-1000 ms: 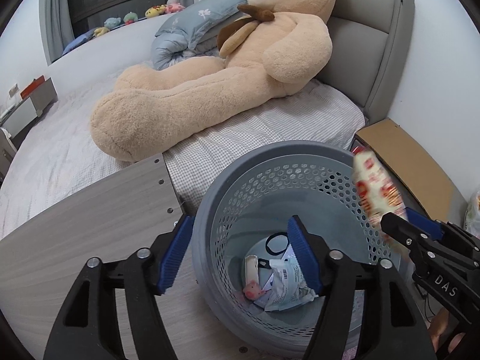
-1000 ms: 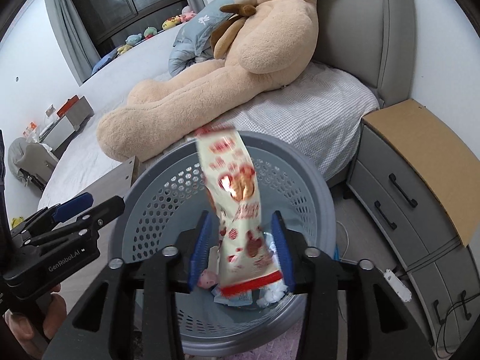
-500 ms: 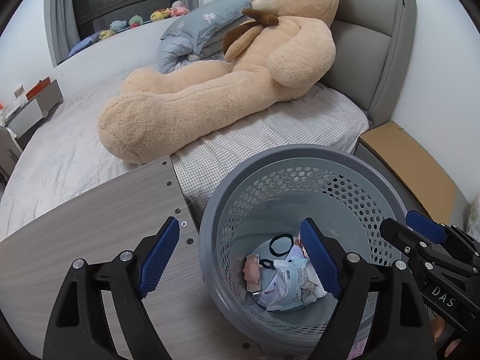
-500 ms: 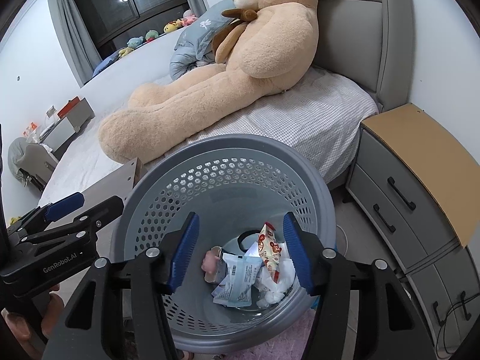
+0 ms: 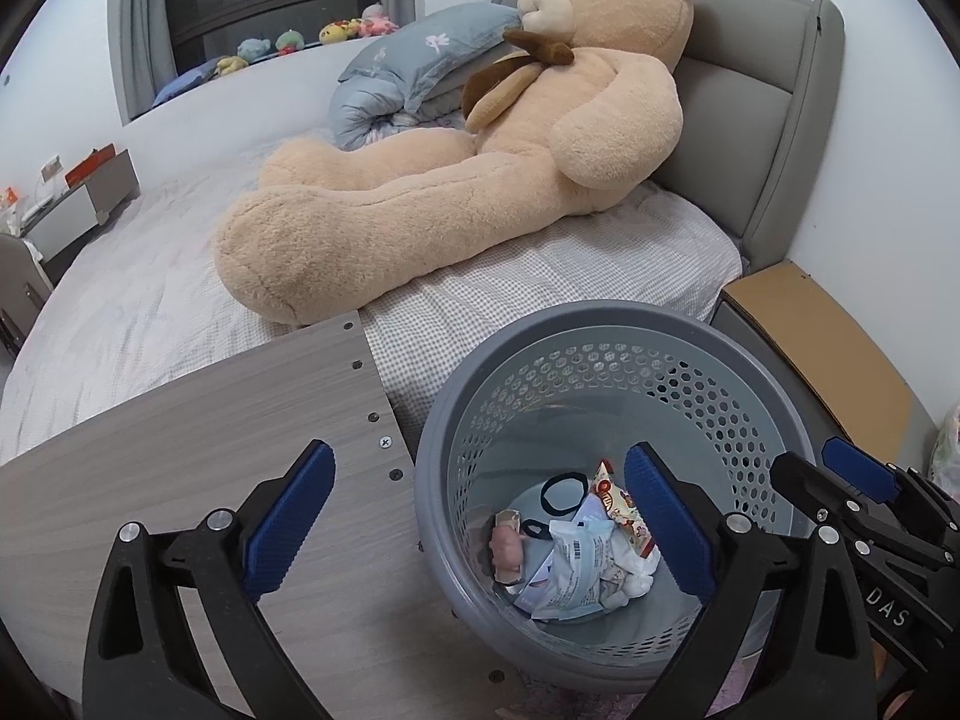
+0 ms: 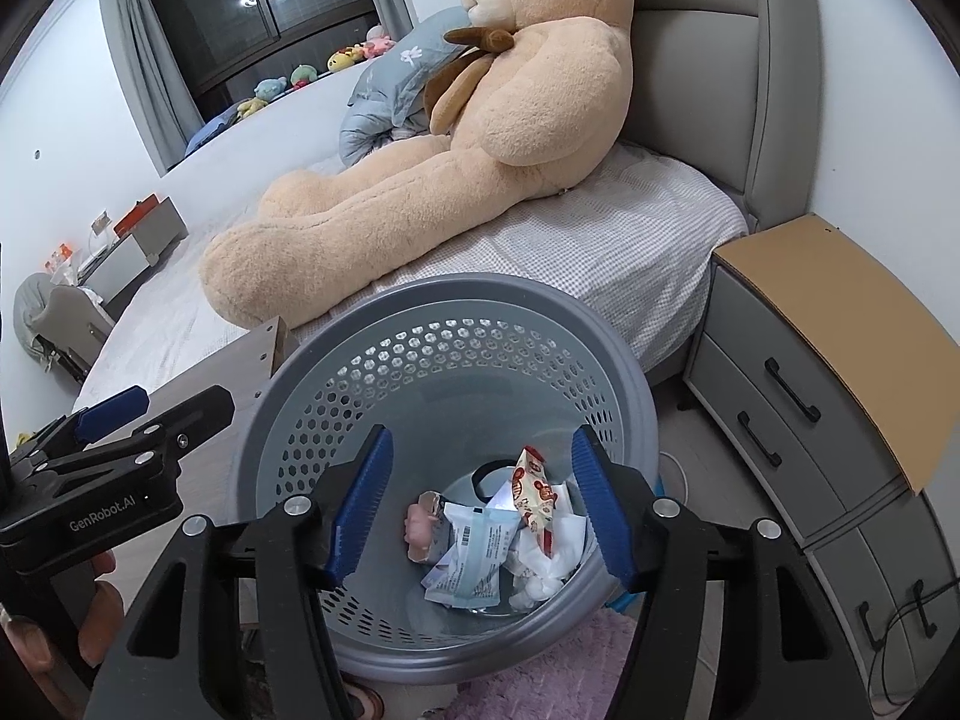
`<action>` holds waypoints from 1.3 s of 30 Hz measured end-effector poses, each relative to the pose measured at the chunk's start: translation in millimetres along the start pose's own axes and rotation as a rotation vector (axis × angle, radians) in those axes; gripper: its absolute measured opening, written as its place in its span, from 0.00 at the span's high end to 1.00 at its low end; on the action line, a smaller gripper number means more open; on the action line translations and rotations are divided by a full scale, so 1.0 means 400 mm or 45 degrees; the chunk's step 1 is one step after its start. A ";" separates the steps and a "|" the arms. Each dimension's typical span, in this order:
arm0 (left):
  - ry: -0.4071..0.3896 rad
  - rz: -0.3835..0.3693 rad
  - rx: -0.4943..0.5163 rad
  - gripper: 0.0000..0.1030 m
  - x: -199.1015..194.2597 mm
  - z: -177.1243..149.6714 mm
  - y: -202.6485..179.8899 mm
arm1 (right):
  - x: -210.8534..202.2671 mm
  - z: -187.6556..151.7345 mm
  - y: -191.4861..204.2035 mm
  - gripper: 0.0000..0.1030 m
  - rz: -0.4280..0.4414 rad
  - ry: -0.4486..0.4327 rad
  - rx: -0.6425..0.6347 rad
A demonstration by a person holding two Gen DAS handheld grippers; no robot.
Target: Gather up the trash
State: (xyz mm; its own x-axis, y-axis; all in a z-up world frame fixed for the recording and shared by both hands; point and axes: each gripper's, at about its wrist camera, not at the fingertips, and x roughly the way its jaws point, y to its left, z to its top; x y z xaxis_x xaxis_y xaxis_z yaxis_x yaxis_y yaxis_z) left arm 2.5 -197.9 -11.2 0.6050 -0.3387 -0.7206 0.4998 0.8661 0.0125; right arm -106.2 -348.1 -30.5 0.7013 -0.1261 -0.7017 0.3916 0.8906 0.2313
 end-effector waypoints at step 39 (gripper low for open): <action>-0.003 0.027 0.047 0.06 -0.019 -0.010 -0.015 | -0.021 -0.011 0.005 0.42 0.006 -0.010 0.017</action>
State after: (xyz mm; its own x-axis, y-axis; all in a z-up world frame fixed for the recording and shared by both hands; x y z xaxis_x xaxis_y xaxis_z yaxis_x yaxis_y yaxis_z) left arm -7.6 -199.3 -8.6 0.6171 -0.3215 -0.7182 0.5092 0.8590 0.0531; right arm -114.0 -343.3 -27.3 0.7075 -0.1252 -0.6955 0.3961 0.8853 0.2436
